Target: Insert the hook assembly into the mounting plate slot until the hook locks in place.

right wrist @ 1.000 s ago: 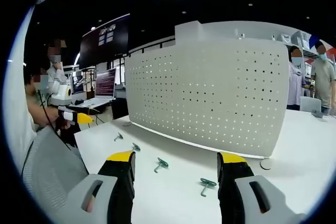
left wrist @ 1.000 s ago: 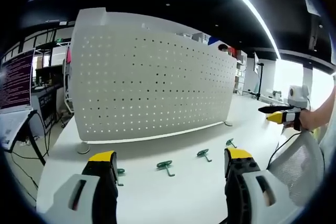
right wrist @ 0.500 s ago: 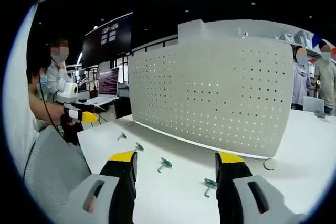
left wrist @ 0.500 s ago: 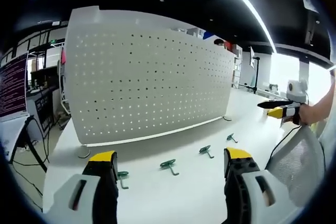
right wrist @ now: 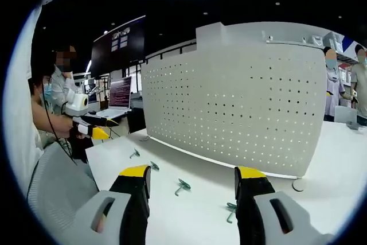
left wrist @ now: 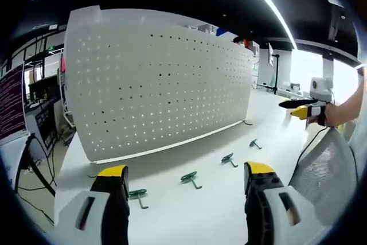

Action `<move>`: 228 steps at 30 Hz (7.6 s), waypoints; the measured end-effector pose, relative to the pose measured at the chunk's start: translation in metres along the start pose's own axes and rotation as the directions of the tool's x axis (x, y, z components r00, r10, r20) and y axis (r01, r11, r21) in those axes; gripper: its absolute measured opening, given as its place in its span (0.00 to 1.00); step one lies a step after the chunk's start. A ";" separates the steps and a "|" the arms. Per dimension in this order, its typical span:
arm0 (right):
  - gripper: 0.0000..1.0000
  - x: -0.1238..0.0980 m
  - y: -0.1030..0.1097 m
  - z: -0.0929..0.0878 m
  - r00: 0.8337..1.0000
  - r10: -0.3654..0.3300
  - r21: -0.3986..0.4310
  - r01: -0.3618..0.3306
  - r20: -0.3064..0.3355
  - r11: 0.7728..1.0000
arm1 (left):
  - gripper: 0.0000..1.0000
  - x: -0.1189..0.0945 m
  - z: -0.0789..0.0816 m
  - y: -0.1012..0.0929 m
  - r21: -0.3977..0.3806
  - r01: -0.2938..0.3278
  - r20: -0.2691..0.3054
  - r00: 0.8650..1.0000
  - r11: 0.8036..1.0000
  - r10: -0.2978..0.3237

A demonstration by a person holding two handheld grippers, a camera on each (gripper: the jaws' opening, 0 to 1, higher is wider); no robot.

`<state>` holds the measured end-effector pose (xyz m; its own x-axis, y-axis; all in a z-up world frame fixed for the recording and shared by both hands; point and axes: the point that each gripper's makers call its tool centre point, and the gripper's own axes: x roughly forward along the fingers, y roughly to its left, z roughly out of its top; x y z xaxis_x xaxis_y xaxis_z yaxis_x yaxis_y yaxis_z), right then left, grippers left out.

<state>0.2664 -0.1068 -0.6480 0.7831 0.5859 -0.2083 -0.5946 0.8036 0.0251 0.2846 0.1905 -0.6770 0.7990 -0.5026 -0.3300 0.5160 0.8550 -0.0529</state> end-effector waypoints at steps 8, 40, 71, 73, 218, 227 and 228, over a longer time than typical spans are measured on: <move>0.57 0.007 0.005 0.003 1.000 0.011 0.000 -0.011 0.004 1.000 | 0.85 0.004 -0.002 0.006 0.013 0.035 -0.029 0.999 0.999 -0.035; 0.57 0.016 0.009 0.000 1.000 0.020 0.013 -0.020 0.002 1.000 | 0.81 0.017 -0.020 0.035 0.167 0.156 -0.206 0.971 0.974 -0.121; 0.56 0.015 0.009 -0.002 1.000 0.019 0.009 -0.019 -0.003 1.000 | 0.78 0.029 -0.042 0.053 0.311 0.322 -0.389 0.902 0.894 -0.189; 0.56 0.016 0.010 -0.002 1.000 0.020 0.010 -0.020 -0.005 1.000 | 0.77 0.030 -0.044 0.053 0.320 0.337 -0.405 0.894 0.885 -0.194; 0.55 0.016 0.000 -0.007 1.000 -0.019 0.021 0.019 -0.016 1.000 | 0.03 0.079 -0.126 0.106 0.344 0.624 -0.781 0.605 0.702 -0.155; 0.55 0.015 0.000 -0.006 1.000 -0.022 0.022 0.022 -0.015 1.000 | 0.01 0.077 -0.126 0.106 0.356 0.603 -0.755 0.636 0.714 -0.161; 0.55 0.015 0.000 -0.006 1.000 -0.023 0.022 0.023 -0.015 0.999 | 0.01 0.078 -0.126 0.106 0.360 0.600 -0.748 0.643 0.714 -0.163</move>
<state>0.2770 -0.0989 -0.6572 0.7939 0.5657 -0.2230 -0.5721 0.8191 0.0413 0.3625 0.2583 -0.8269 0.1988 -0.3669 -0.9088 0.9593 0.2627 0.1038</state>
